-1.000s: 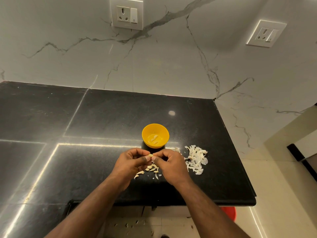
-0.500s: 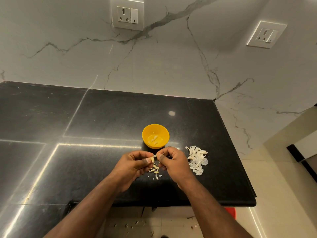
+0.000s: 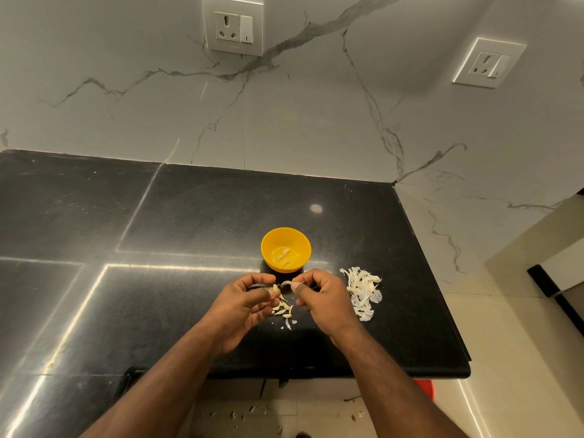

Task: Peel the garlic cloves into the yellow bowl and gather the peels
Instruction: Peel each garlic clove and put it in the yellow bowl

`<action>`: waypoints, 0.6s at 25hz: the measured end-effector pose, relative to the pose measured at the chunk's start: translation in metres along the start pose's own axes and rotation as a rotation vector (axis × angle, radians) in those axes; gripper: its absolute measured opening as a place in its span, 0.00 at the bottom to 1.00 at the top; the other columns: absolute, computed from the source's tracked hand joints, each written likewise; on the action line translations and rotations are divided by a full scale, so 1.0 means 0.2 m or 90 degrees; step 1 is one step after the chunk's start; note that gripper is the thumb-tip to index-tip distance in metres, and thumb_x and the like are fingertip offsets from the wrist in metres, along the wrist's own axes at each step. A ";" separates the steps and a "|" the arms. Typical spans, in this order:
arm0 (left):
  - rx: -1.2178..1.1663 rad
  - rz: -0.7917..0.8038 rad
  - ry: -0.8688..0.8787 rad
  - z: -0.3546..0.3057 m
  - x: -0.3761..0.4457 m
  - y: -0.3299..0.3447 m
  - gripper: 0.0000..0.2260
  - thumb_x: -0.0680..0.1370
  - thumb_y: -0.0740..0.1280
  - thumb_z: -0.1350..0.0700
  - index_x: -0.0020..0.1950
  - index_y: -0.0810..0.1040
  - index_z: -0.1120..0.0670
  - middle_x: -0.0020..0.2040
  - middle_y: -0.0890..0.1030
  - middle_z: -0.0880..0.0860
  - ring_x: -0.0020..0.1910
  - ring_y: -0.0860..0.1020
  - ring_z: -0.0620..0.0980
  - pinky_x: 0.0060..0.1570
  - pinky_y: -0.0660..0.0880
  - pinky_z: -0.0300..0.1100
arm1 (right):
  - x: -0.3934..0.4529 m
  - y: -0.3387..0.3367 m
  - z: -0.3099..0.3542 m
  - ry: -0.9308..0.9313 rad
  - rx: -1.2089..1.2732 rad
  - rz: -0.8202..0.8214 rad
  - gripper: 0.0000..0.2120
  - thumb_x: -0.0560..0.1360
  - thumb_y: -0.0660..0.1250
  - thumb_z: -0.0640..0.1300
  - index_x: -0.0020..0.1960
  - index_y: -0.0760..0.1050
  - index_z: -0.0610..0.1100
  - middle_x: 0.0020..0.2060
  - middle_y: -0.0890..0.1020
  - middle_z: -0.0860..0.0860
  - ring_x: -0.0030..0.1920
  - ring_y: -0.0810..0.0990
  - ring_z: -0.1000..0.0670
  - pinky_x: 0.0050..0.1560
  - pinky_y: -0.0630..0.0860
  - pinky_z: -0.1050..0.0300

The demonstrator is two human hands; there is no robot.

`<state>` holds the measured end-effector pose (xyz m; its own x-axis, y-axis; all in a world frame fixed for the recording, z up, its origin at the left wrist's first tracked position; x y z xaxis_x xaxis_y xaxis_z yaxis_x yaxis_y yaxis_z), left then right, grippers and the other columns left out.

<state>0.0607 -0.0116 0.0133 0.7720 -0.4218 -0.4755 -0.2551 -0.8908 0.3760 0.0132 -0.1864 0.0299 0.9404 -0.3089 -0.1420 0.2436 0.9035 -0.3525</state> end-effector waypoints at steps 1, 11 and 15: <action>0.009 -0.001 0.000 0.00 0.00 0.00 0.12 0.78 0.70 0.65 0.60 0.80 0.58 0.51 0.84 0.59 0.49 0.82 0.54 0.49 0.79 0.45 | 0.01 -0.02 -0.01 0.008 -0.006 -0.027 0.03 0.77 0.71 0.43 0.45 0.82 0.49 0.37 0.84 0.52 0.39 0.84 0.50 0.46 0.83 0.48; 0.056 0.001 -0.002 0.03 0.01 0.01 0.10 0.80 0.64 0.68 0.58 0.82 0.62 0.47 0.85 0.60 0.44 0.82 0.51 0.44 0.80 0.40 | 0.01 -0.09 -0.05 -0.043 -0.152 -0.062 0.12 0.76 0.72 0.42 0.59 0.84 0.50 0.51 0.84 0.58 0.49 0.81 0.63 0.51 0.74 0.70; 0.050 0.016 0.003 0.03 0.01 0.02 0.07 0.79 0.66 0.68 0.57 0.79 0.64 0.45 0.84 0.60 0.43 0.83 0.52 0.42 0.81 0.41 | -0.03 0.02 0.02 -0.031 -0.057 0.042 0.08 0.76 0.73 0.47 0.55 0.84 0.51 0.45 0.85 0.58 0.47 0.82 0.61 0.52 0.79 0.63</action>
<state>0.0573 -0.0161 0.0083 0.7674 -0.4435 -0.4631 -0.3190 -0.8906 0.3242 0.0091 -0.1792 0.0328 0.9648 -0.2324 -0.1228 0.1603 0.8904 -0.4260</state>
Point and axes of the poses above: each hand's wrist, its own x-axis towards the middle knuckle, its own y-axis out of the palm, z = x × y, the point moved 2 cm from there along x, towards the middle knuckle
